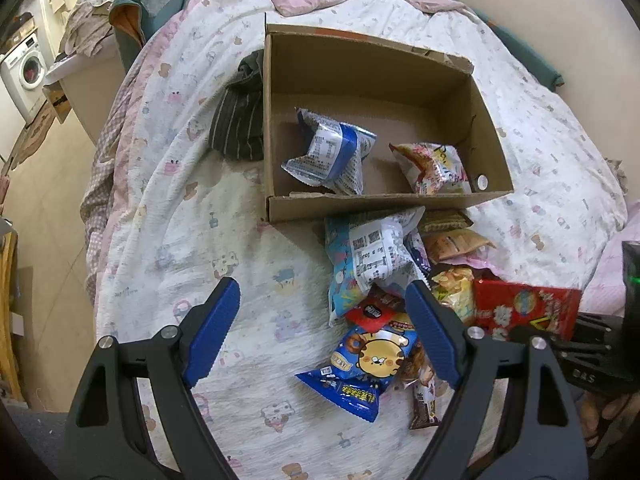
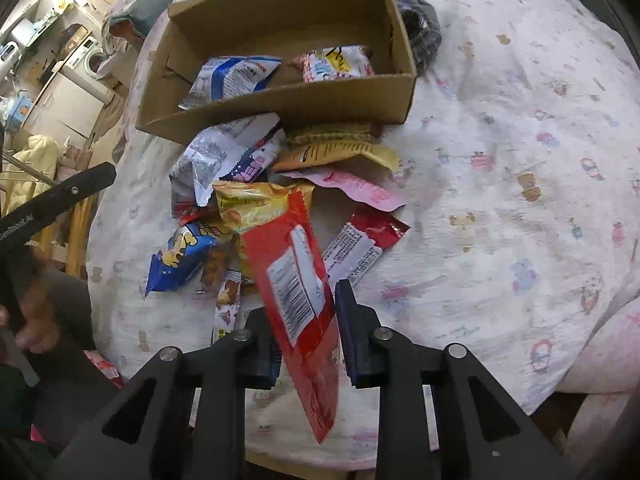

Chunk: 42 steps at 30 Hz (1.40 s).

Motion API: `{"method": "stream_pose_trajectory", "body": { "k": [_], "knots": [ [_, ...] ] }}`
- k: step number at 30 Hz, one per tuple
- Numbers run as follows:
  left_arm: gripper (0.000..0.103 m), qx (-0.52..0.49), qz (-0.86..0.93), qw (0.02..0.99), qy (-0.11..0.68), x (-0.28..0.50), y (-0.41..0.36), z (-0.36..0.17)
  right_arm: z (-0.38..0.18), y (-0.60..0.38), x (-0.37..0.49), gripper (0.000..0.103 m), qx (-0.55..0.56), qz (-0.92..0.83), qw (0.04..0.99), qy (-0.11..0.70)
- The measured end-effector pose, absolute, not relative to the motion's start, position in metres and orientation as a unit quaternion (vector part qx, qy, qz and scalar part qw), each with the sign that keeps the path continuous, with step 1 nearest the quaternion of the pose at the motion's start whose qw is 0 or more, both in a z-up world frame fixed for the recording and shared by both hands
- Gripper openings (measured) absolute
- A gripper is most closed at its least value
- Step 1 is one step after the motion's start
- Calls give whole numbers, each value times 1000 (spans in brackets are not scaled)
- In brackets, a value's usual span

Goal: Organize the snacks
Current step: 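Lift the red candy bag with the right tool while the left tool grasps the blue cartoon bag, then carry both bags over the box and release them inside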

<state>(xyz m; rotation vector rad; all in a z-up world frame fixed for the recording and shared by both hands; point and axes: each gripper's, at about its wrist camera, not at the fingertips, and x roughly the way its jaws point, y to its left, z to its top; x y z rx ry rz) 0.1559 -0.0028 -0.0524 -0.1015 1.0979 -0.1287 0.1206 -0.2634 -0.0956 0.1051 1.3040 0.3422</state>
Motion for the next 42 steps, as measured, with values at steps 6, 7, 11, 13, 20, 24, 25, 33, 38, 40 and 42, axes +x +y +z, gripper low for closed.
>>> {"method": "stream_pose_trajectory", "body": {
  "k": [6, 7, 11, 13, 20, 24, 25, 33, 38, 40, 42],
  "knots": [
    [82, -12, -61, 809, 584, 159, -12, -87, -115, -262, 130, 19, 57, 147, 775, 612],
    [82, -11, -62, 799, 598, 159, -12, -95, -115, -262, 129, 18, 57, 147, 779, 607],
    [82, -26, -83, 767, 636, 161, -16, -119, -105, -266, 127, 17, 75, 152, 791, 588],
    [82, -22, -94, 762, 640, 160, -21, -122, -103, -269, 125, 17, 87, 154, 793, 583],
    [82, -1, -112, 738, 666, 157, -45, -143, -105, -278, 128, 17, 119, 160, 785, 587],
    [79, 7, -120, 734, 668, 158, -55, -148, -102, -276, 129, 17, 121, 166, 786, 583],
    [68, 9, -125, 731, 671, 157, -57, -150, -102, -275, 129, 17, 121, 168, 786, 582],
    [24, 16, -144, 726, 672, 141, -63, -142, -100, -273, 127, 17, 123, 172, 787, 580],
    [23, -6, -134, 735, 665, 128, -44, -124, -96, -271, 124, 17, 124, 179, 789, 575],
    [23, -9, -128, 740, 660, 121, -40, -118, -94, -272, 122, 17, 127, 181, 789, 574],
    [23, -12, -125, 746, 654, 114, -35, -113, -93, -271, 121, 17, 128, 183, 789, 572]
  ]
}}
